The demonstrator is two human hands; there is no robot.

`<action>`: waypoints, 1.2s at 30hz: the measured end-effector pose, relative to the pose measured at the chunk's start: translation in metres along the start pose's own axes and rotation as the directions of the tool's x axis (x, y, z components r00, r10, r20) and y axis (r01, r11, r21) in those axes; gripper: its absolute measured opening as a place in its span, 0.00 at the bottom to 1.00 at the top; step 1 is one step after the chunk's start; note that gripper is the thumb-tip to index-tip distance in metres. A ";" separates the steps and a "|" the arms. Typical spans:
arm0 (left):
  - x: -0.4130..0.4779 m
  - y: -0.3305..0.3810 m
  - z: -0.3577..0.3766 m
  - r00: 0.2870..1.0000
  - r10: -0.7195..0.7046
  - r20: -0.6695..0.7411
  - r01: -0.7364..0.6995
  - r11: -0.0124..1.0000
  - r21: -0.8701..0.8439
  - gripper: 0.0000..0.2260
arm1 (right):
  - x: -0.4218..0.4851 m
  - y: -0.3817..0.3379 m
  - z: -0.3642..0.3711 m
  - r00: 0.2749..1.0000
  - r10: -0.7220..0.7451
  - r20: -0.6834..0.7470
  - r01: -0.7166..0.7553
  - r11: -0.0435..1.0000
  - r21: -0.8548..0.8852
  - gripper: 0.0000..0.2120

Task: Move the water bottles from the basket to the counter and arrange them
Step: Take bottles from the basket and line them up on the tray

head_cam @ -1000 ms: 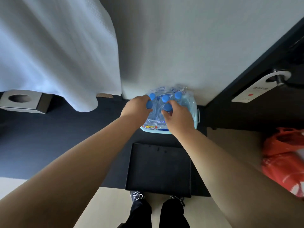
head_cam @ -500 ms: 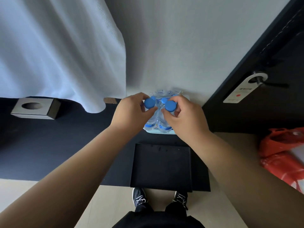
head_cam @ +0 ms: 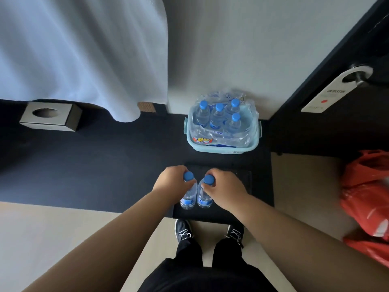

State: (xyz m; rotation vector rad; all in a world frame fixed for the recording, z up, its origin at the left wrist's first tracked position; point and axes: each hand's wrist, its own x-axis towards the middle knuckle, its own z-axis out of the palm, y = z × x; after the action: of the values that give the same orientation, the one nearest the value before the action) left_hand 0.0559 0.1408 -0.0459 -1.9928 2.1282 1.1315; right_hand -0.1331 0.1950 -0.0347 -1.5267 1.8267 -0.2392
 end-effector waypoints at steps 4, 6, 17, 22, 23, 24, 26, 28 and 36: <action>0.011 -0.015 0.017 0.995 -0.091 0.038 0.089 0.995 0.053 0.09 | 0.009 0.011 0.024 0.994 0.061 0.087 -0.064 0.998 0.028 0.07; 0.020 -0.019 0.024 0.991 -0.121 0.059 0.116 0.989 0.091 0.11 | 0.016 0.016 0.033 0.989 0.082 0.120 -0.089 0.995 0.048 0.06; 0.084 -0.027 0.039 0.973 -0.230 0.026 0.222 0.960 0.168 0.17 | 0.093 0.026 0.059 0.968 0.225 0.114 -0.232 0.972 0.045 0.09; 0.109 -0.034 0.059 0.969 -0.242 -0.049 0.247 0.955 0.165 0.19 | 0.131 0.037 0.077 0.952 0.285 0.112 -0.283 0.958 -0.037 0.17; 0.116 -0.037 0.062 0.967 -0.250 -0.056 0.256 0.952 0.166 0.19 | 0.137 0.040 0.081 0.948 0.293 0.120 -0.288 0.956 -0.059 0.18; 0.122 -0.039 0.065 0.965 -0.258 -0.056 0.263 0.950 0.167 0.20 | 0.142 0.043 0.085 0.945 0.302 0.123 -0.294 0.952 -0.082 0.19; 0.133 -0.041 0.072 0.960 -0.275 -0.046 0.278 0.945 0.171 0.20 | 0.151 0.049 0.091 0.937 0.329 0.115 -0.317 0.942 -0.112 0.19; 0.142 -0.043 0.075 0.959 -0.281 -0.041 0.284 0.942 0.179 0.21 | 0.159 0.052 0.096 0.926 0.361 0.110 -0.351 0.931 -0.100 0.18; 0.144 -0.050 0.077 0.951 -0.310 0.003 0.303 0.931 0.205 0.19 | 0.151 0.057 0.098 0.930 0.341 0.139 -0.309 0.928 -0.209 0.14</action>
State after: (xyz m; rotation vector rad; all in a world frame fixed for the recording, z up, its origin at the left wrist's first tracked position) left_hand 0.0381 0.0584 -0.1948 -2.0949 1.7499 0.8562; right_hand -0.1193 0.1031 -0.1990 -1.2885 1.9671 0.2211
